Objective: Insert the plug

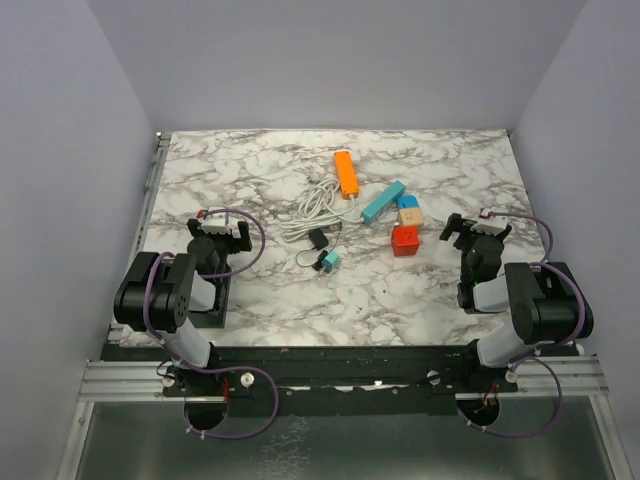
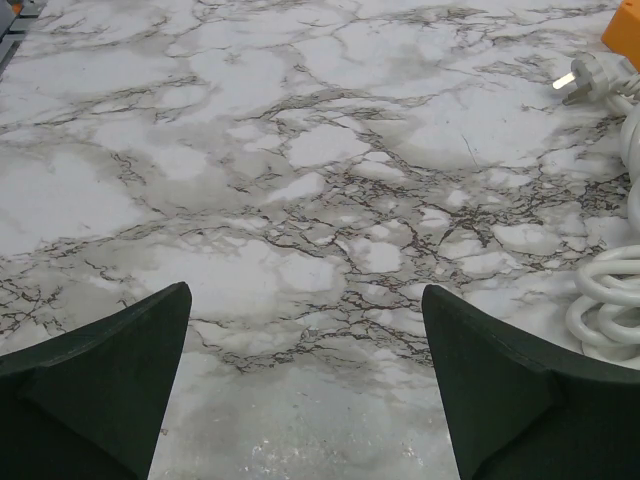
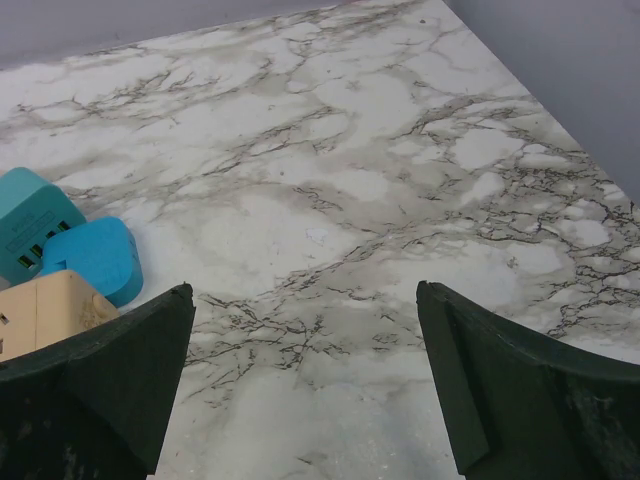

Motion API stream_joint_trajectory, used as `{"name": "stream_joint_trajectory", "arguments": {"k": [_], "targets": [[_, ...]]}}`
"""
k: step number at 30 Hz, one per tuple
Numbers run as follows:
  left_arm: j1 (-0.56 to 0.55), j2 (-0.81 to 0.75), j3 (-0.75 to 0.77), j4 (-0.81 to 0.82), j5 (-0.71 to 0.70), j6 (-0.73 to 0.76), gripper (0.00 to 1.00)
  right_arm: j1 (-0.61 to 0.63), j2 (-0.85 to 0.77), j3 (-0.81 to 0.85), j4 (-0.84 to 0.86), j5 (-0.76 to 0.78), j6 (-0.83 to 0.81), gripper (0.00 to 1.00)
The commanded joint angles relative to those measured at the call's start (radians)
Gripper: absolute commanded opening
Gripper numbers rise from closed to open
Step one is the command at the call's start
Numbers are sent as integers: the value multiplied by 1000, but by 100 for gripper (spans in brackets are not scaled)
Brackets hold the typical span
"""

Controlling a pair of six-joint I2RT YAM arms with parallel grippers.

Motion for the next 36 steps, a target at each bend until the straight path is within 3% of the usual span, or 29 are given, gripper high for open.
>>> {"name": "stream_joint_trajectory", "arguments": {"k": [1, 11, 14, 17, 19, 20, 21, 22, 24, 27, 29, 32, 34, 36], "targets": [[4, 3, -4, 22, -17, 1, 99, -9, 3, 0, 26, -5, -4, 100], [4, 4, -3, 22, -17, 1, 99, -9, -4, -1, 26, 5, -5, 100], [5, -11, 8, -3, -17, 2, 99, -6, -86, 21, -85, -36, -32, 100], [7, -99, 136, -299, -17, 2, 99, -4, -246, 80, -317, -84, -37, 100], [7, -140, 281, -561, 13, 28, 99, -7, -334, 160, -531, 149, 221, 100], [7, -152, 331, -648, 41, 35, 99, -8, -377, 232, -763, 292, 430, 100], [7, -166, 374, -717, 71, 36, 99, -20, -400, 292, -960, 368, 627, 100], [7, -183, 403, -766, 117, 35, 99, -55, -416, 321, -1053, 313, 730, 100], [7, -215, 446, -848, 230, 31, 99, -132, -453, 292, -953, 36, 693, 100], [-9, -228, 544, -990, 381, 18, 99, -134, -455, 336, -958, -112, 622, 87], [-58, -200, 646, -1154, 371, 30, 99, -101, -382, 460, -1108, -122, 577, 82], [-143, -141, 773, -1293, 332, 65, 99, -14, -280, 601, -1269, -43, 522, 82], [-200, -105, 829, -1356, 305, 83, 99, 43, -211, 689, -1372, 12, 510, 99], [-248, -65, 876, -1377, 277, 93, 99, 67, -135, 775, -1466, 9, 508, 100]]}}
